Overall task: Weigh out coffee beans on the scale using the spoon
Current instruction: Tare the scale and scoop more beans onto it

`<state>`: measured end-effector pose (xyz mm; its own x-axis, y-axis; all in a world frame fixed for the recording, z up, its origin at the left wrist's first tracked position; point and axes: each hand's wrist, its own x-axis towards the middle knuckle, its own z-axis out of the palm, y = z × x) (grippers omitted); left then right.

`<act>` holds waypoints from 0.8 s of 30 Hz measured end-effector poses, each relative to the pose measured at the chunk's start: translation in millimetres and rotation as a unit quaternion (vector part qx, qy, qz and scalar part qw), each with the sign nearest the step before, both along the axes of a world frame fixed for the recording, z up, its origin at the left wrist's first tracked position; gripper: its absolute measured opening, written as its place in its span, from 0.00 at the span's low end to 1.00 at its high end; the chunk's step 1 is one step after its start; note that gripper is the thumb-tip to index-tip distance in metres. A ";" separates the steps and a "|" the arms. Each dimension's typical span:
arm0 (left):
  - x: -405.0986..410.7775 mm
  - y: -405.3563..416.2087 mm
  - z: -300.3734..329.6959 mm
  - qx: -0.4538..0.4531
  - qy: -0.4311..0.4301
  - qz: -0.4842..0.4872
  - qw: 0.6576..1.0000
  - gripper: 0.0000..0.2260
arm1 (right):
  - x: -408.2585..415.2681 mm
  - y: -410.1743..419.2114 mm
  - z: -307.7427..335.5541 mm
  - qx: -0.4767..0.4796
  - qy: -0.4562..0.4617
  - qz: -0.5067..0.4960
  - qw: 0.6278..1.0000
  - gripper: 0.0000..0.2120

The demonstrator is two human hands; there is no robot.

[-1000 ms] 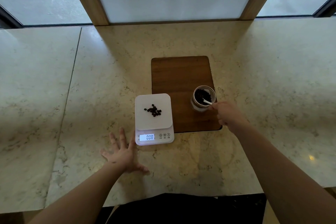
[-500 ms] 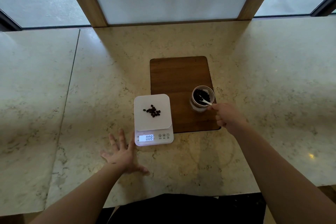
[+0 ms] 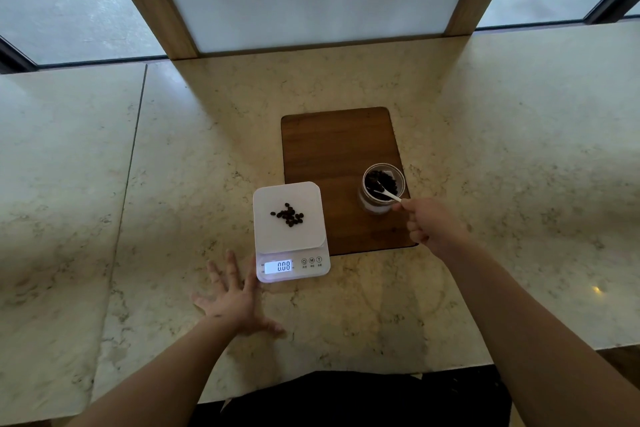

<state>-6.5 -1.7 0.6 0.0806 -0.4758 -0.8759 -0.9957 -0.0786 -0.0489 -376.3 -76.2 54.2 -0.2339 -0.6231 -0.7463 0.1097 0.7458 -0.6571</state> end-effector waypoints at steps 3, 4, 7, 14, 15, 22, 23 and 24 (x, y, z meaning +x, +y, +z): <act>-1.7 0.0 2.4 0.001 0.000 0.002 1.000 0.73 | 0.6 -0.2 -1.5 0.000 -0.003 -0.001 1.000 0.14; -2.6 0.1 3.4 0.004 0.001 0.001 1.000 0.73 | 0.7 -0.2 -2.1 0.002 -0.005 0.000 1.000 0.14; -3.6 0.0 4.9 0.006 0.003 0.001 1.000 0.74 | 1.3 0.6 -4.0 0.003 -0.010 -0.002 1.000 0.14; -5.3 0.9 8.5 0.009 0.003 -0.002 1.000 0.73 | 3.1 3.8 -3.4 -0.006 -0.010 -0.014 1.000 0.13; -5.4 0.9 8.7 0.008 0.003 -0.002 1.000 0.73 | 3.4 4.0 -3.2 -0.007 -0.011 -0.018 1.000 0.13; -4.5 0.7 7.4 0.010 0.005 -0.002 1.000 0.73 | 1.7 6.1 -8.7 -0.013 -0.010 -0.022 1.000 0.13; -4.2 0.3 7.4 0.010 0.003 -0.003 1.000 0.73 | 1.8 6.2 -9.6 -0.014 -0.010 -0.025 1.000 0.13; -4.2 0.2 6.9 0.011 0.002 -0.002 1.000 0.73 | 1.7 6.6 -10.8 -0.014 -0.012 -0.029 0.999 0.13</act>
<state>-10.7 -1.5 7.5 0.0740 -0.4569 -0.8864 -0.9963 -0.0727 -0.0456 -374.6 -69.6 43.3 -0.2520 -0.6304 -0.7342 0.1679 0.7187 -0.6747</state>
